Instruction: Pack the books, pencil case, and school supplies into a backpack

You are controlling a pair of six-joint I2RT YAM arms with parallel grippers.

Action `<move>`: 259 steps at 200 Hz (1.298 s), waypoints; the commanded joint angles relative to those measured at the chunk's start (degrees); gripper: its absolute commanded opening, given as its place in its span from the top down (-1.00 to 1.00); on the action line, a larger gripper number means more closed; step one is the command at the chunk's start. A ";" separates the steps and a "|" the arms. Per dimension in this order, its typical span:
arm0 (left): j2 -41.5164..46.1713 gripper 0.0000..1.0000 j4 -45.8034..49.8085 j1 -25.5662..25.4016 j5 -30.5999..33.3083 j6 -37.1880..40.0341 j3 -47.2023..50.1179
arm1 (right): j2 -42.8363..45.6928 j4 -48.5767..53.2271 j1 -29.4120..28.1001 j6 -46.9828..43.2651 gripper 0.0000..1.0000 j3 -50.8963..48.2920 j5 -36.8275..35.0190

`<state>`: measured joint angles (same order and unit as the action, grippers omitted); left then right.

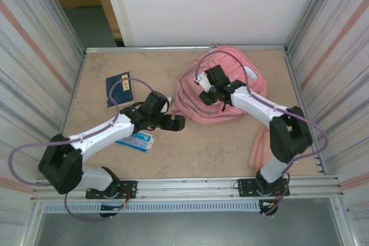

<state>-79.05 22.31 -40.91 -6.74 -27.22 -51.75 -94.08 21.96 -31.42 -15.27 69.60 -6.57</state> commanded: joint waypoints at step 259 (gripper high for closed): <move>-29.59 -0.17 -13.42 11.42 -12.38 -20.59 -17.32 | 30.91 -8.73 25.09 40.70 -0.58 -38.88 16.44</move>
<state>-106.19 9.15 -29.36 -19.05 -46.96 -66.02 -59.22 15.75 -10.04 24.01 31.16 1.32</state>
